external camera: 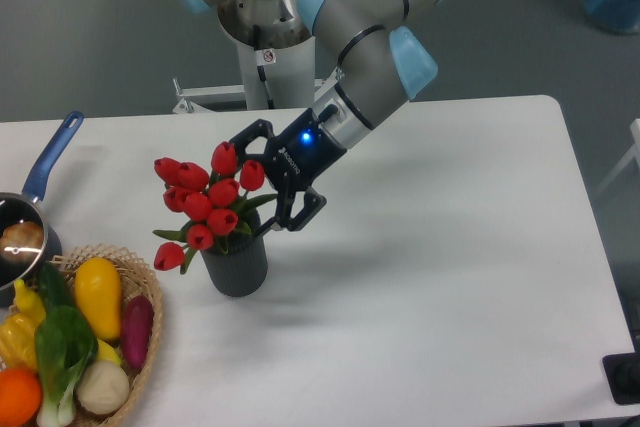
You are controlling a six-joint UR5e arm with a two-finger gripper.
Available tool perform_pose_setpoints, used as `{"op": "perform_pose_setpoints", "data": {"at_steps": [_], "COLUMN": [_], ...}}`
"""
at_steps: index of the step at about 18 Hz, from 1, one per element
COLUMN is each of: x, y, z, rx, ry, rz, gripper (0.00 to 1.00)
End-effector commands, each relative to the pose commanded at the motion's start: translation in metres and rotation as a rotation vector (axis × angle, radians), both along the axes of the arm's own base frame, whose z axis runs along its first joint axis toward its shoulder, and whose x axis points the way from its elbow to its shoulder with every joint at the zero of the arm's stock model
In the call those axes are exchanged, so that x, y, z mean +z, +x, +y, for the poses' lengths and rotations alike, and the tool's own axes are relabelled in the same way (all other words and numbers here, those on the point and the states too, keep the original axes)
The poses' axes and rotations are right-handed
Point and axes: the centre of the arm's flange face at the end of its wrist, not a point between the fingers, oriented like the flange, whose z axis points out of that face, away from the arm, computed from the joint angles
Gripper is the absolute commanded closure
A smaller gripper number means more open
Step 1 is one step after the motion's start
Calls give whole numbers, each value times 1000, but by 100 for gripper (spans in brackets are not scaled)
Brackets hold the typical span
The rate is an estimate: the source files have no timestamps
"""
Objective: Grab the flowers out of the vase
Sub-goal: 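Lower the gripper around the tulip stems and close it, then lift the gripped tulips straight up out of the grey vase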
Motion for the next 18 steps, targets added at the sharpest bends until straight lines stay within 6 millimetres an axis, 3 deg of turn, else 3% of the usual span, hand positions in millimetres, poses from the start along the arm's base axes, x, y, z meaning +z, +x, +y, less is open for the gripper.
{"op": "perform_pose_setpoints", "data": {"at_steps": [4, 7, 12, 18], "x": [3, 8, 19, 61], "y": [-3, -4, -3, -2], "z": [0, -1, -5, -12], "rx": [11, 16, 25, 113], "ry": [33, 41, 47, 16], "rz": [-21, -12, -1, -43], "gripper": [75, 97, 100, 100]}}
